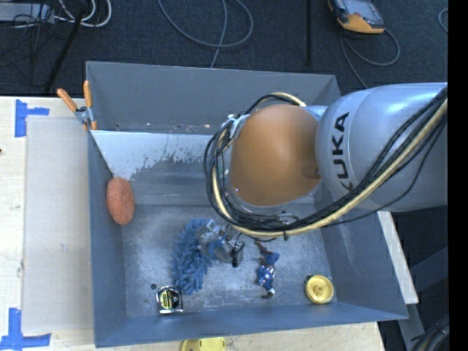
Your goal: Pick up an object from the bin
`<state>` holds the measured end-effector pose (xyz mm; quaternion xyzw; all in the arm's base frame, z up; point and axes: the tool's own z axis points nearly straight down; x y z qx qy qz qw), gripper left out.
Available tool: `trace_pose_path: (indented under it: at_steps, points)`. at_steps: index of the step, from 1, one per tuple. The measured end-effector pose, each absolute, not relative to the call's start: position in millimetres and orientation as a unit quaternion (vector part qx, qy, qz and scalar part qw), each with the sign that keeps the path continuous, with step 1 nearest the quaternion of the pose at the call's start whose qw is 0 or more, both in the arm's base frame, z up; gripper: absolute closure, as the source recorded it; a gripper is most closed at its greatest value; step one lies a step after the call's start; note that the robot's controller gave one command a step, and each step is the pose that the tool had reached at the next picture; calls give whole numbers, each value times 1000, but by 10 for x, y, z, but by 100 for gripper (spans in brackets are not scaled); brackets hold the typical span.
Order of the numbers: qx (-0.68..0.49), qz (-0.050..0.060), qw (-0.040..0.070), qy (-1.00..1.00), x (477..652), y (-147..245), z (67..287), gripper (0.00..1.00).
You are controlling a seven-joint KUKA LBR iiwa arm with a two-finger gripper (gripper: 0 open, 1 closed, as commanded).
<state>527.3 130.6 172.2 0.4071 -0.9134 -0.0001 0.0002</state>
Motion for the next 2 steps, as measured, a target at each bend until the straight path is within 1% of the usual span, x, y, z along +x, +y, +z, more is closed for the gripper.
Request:
trace_pose_path:
  at_steps: [1, 2]
  points:
    - [449, -1, 2, -893, 5499, 1292, 2289, 0]
    - [451, 1, -5, -893, 5244, 1275, 2487, 0]
